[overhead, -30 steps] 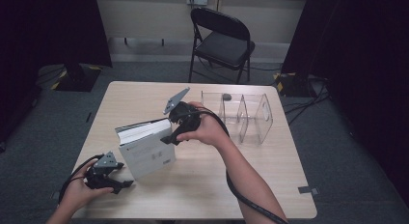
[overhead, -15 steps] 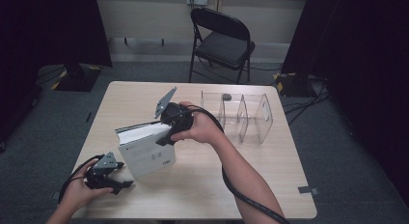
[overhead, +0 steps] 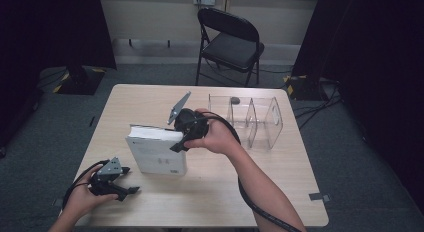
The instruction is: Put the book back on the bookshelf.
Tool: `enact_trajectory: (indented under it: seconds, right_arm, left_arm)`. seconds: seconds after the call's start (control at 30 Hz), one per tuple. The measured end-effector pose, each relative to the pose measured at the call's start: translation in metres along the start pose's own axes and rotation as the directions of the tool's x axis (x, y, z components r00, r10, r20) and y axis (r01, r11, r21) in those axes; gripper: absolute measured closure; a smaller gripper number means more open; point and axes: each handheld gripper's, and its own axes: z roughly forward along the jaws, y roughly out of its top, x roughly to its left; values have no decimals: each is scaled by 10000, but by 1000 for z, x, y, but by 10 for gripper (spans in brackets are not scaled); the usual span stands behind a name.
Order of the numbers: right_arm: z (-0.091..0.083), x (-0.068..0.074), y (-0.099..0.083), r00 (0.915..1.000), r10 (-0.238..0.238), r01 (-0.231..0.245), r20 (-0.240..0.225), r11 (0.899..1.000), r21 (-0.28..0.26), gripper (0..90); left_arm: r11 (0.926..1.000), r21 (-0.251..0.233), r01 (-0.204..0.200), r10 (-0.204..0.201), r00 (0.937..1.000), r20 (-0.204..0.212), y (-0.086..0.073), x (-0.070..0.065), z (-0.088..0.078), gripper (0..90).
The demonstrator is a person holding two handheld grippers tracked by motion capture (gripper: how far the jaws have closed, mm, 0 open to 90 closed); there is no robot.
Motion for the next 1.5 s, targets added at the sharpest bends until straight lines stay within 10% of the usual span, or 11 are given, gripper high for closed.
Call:
enact_trajectory:
  seconds: [0.7,1.17,1.5]
  right_arm:
    - [-23,6,-28,9837,1671,-1706,663,9840,512,490]
    - [6,3,-6,9813,1684,-1816,930,9704,1592,424]
    - [16,0,-6,9806,1727,-1848,925,9722,1439,370]
  left_arm:
    - [9987,-442,-270,285,9990,332,2,1,10,98]
    - [9988,-406,-264,280,9989,379,2,1,11,72]
    - [9984,-414,-383,398,9986,360,3,1,11,68]
